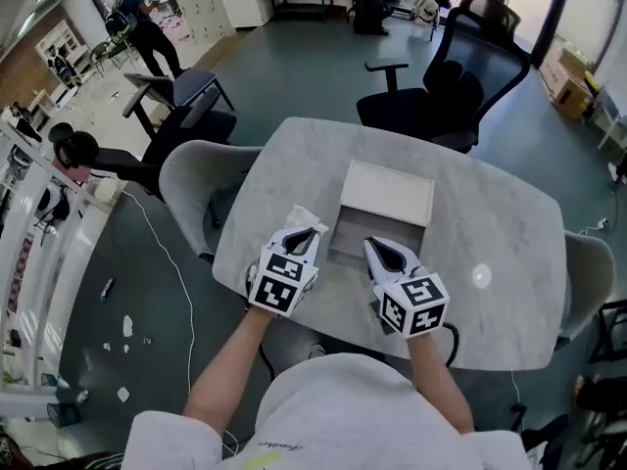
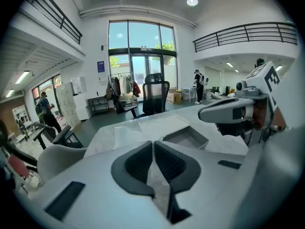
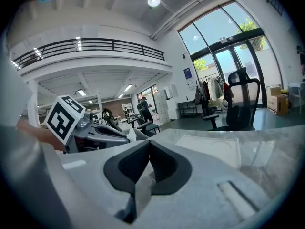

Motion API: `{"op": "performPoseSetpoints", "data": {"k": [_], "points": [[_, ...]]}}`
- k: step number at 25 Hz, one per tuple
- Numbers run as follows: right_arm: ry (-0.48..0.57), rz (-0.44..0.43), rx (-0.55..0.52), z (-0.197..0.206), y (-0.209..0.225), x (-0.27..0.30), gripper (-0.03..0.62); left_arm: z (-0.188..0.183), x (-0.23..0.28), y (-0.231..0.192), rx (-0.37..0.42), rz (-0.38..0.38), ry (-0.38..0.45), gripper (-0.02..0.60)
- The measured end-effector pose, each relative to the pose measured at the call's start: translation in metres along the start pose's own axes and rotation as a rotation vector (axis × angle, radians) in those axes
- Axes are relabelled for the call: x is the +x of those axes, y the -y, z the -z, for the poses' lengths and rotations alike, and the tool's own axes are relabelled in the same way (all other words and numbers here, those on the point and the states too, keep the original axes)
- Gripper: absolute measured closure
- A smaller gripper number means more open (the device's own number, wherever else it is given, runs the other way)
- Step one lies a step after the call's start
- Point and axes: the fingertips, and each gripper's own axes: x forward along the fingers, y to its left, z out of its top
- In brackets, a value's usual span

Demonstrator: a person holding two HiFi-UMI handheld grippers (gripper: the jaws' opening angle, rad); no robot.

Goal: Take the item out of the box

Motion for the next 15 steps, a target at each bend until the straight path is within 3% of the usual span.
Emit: {"op": "performPoseSetpoints", "data": {"k": [15], "points": [[-0.017,-0.103,-0.094,-0.010,-0.094,0.042,0.589,0.040,-0.109,-0.077,-0.230,-0.207,0.172,0.558]]}}
